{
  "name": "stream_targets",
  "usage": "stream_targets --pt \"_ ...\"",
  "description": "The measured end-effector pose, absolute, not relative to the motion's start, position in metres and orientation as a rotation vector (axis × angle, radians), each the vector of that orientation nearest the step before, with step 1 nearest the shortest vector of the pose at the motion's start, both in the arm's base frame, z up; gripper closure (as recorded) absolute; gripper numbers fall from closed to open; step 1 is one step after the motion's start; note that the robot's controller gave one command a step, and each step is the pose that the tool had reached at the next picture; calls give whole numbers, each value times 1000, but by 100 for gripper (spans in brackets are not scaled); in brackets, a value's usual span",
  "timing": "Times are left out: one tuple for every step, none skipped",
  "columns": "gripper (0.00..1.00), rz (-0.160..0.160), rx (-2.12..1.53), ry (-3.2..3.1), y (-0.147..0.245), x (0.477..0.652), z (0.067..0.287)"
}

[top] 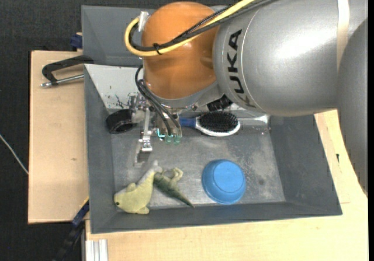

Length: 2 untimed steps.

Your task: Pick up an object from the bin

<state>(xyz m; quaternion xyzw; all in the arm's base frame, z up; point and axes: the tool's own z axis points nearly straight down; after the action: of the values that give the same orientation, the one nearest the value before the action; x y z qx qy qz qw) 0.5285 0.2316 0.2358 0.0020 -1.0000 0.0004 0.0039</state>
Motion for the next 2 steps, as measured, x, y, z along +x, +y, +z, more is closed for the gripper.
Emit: stream_targets --pt "0 -2 694 -3070 215 492 72" --pt "0 -5 1062 -2966 233 493 102"
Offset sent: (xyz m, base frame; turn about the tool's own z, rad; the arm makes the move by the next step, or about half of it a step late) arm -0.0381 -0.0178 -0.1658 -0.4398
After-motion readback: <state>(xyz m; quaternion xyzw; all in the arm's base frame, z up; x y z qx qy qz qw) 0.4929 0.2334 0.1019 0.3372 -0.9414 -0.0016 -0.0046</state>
